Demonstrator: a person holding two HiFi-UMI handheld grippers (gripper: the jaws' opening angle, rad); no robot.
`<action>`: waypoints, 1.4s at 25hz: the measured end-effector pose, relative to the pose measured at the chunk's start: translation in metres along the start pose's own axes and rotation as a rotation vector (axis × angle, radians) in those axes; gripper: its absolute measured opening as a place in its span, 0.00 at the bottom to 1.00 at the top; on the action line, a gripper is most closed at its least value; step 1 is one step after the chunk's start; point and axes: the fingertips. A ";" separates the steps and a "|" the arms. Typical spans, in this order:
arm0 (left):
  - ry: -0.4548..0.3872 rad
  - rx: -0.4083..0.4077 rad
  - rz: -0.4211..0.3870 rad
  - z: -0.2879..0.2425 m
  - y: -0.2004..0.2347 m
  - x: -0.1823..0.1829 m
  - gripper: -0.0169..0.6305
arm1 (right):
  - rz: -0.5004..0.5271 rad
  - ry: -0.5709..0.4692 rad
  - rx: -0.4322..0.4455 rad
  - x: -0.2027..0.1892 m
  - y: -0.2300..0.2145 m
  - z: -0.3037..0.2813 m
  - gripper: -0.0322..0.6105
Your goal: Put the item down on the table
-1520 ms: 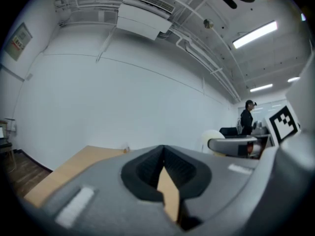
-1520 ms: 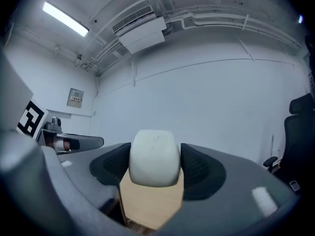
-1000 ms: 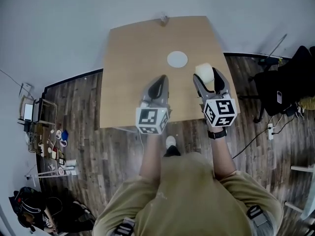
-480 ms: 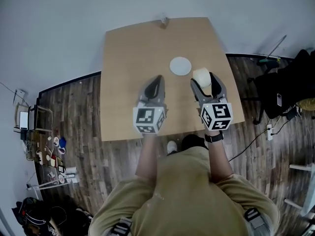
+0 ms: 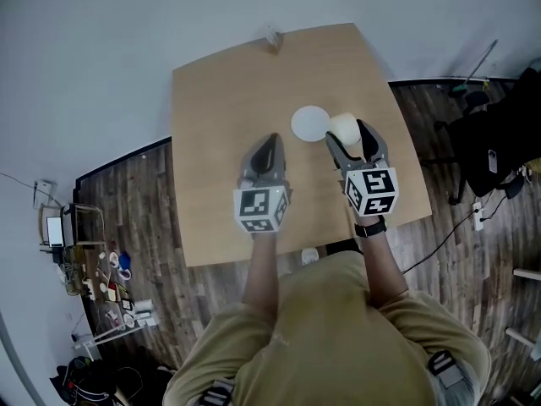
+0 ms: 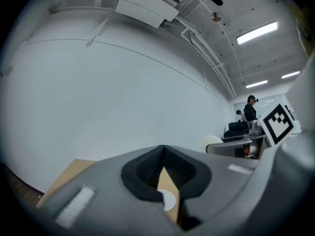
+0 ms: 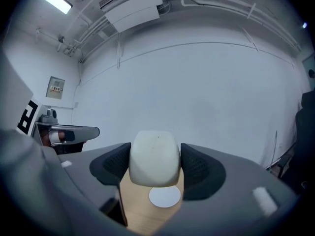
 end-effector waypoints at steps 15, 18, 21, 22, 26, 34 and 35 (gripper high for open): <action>0.137 0.065 0.094 -0.101 0.022 -0.073 0.03 | -0.041 0.153 0.111 -0.054 -0.043 -0.103 0.55; 0.165 0.086 0.095 -0.114 0.026 -0.091 0.03 | -0.049 0.177 0.134 -0.070 -0.048 -0.119 0.55; 0.194 0.109 0.098 -0.122 0.035 -0.110 0.03 | -0.064 0.216 0.152 -0.091 -0.050 -0.136 0.55; 0.205 0.116 0.103 -0.124 0.038 -0.116 0.03 | -0.070 0.229 0.158 -0.099 -0.051 -0.142 0.55; 0.247 0.140 0.124 -0.136 0.048 -0.143 0.03 | -0.096 0.274 0.187 -0.131 -0.055 -0.168 0.55; 0.331 0.196 0.186 -0.149 0.062 -0.205 0.03 | -0.091 0.390 0.198 -0.207 -0.068 -0.212 0.55; 0.341 0.203 0.192 -0.150 0.063 -0.212 0.03 | -0.083 0.408 0.195 -0.218 -0.069 -0.216 0.55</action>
Point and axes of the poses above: the fingertips, and each gripper's own axes: z backward along the fingers, y to its left, x out of its top, and after that the axes turned 7 degrees about x, right-handed
